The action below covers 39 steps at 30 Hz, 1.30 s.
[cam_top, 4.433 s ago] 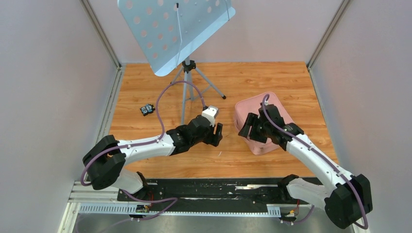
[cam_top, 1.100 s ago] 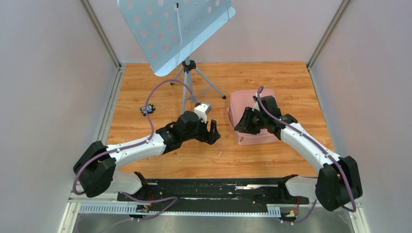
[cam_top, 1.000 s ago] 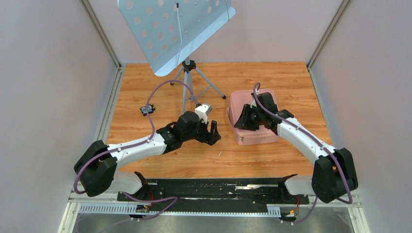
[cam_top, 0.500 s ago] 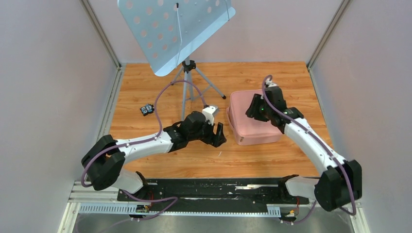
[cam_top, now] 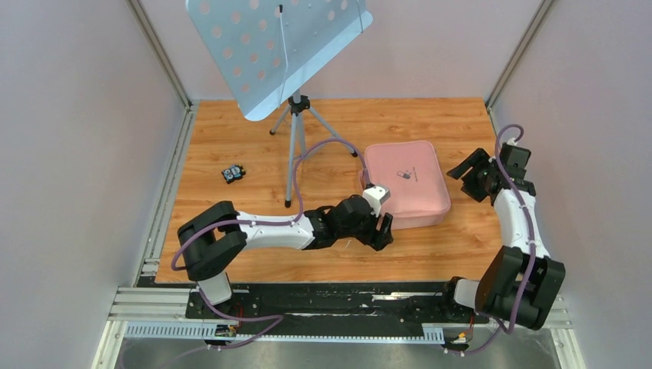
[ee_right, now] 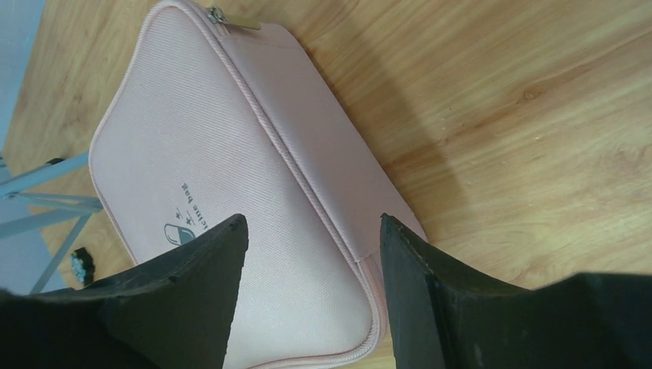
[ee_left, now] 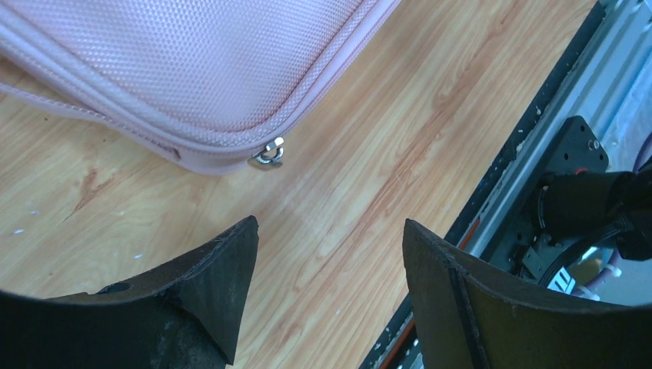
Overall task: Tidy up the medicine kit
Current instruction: Zip the medicine box at the center of the board.
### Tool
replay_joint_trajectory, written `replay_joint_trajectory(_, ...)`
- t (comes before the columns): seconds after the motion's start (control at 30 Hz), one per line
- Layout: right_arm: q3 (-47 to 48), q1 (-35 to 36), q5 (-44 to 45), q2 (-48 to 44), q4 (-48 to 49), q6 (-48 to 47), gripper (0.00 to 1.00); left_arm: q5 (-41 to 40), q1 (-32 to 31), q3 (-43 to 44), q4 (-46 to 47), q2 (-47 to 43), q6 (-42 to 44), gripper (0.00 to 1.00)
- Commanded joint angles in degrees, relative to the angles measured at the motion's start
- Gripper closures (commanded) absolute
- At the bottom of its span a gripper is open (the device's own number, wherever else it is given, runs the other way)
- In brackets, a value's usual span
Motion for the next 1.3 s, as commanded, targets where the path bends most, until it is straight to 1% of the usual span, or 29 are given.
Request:
replay_joint_trajectory(0.0,-1.56,-4.11,-14.18,4.07,5.02,-1.05,0.38,-4.69,-0.63,3.52,3.47,1.93,-1.73,0.23)
replay_joint_trajectory(0.2,-4.63,-4.62,-21.67,10.88,10.2,-1.23,0.41,-4.35,-1.36,5.37,3.71,4.76,-1.42,0.23)
replay_joint_trajectory(0.3,-5.28,-4.6,-23.92,13.08,12.37,-1.04,0.45,-5.42,-1.53,6.25,3.53,5.61,-0.68,0.26)
replay_joint_trajectory(0.33,-5.33,-4.62,-24.4,13.67,12.98,-0.97,0.48,-6.16,-1.54,6.52,3.36,6.11,-0.19,0.26)
replay_joint_trajectory(0.4,-5.14,-4.61,-25.11,15.01,13.71,-1.05,0.55,-7.11,-1.54,7.17,2.73,6.7,0.42,0.29)
replay_joint_trajectory(0.43,-5.0,-4.62,-25.11,15.6,13.78,-0.97,0.61,-7.37,-1.54,7.43,2.48,6.73,0.5,0.31)
replay_joint_trajectory(0.47,-5.05,-4.59,-25.03,15.85,13.85,-0.92,0.67,-7.74,-1.48,7.42,2.35,6.54,0.79,0.32)
replay_joint_trajectory(0.53,-5.64,-4.62,-24.21,15.6,13.98,-0.67,0.84,-8.0,-1.49,7.16,2.31,5.9,1.06,0.32)
replay_joint_trajectory(0.57,-6.1,-4.61,-23.6,15.25,14.1,-0.62,0.94,-8.04,-1.52,6.86,2.31,5.54,1.22,0.32)
replay_joint_trajectory(0.6,-6.48,-4.62,-22.92,14.83,14.13,-0.47,0.99,-8.13,-1.47,6.69,2.31,4.92,1.67,0.32)
replay_joint_trajectory(0.83,-10.87,-4.62,-20.11,9.46,14.62,0.95,1.0,-6.22,-0.9,5.58,-0.92,0.97,5.65,0.29)
replay_joint_trajectory(0.97,-12.56,-4.59,-19.29,4.8,14.58,0.93,1.0,-5.32,1.04,3.21,-2.36,-2.86,5.63,0.28)
replay_joint_trajectory(1.0,-12.29,-4.6,-18.87,4.08,14.53,1.03,0.96,-5.07,2.03,1.98,-2.33,-3.67,5.53,0.28)
replay_joint_trajectory(1.03,-11.79,-4.62,-18.3,3.6,14.5,1.06,0.81,-4.88,2.48,1.44,-2.43,-5.25,5.36,0.28)
replay_joint_trajectory(1.07,-11.16,-4.58,-17.92,3.42,14.49,1.06,0.63,-4.81,3.4,0.46,-2.57,-5.96,5.31,0.28)
replay_joint_trajectory(1.1,-10.25,-4.62,-17.76,3.7,14.49,1.02,0.49,-4.71,3.87,0.16,-2.68,-7.27,5.11,0.27)
replay_joint_trajectory(1.13,-9.22,-4.58,-17.75,4.48,14.45,0.94,0.4,-4.63,4.84,-0.21,-3.03,-7.81,4.96,0.27)
replay_joint_trajectory(1.17,-8.01,-4.62,-18.15,5.55,14.41,0.9,0.36,-4.44,5.43,-0.23,-3.22,-8.61,4.52,0.27)
replay_joint_trajectory(1.2,-6.8,-4.6,-18.89,6.98,14.34,0.89,0.34,-4.5,6.6,0.16,-3.93,-8.79,4.09,0.26)
replay_joint_trajectory(1.27,-4.22,-4.48,-20.7,10.32,14.33,0.42,0.33,-4.53,8.42,1.86,-5.82,-8.45,2.86,0.26)
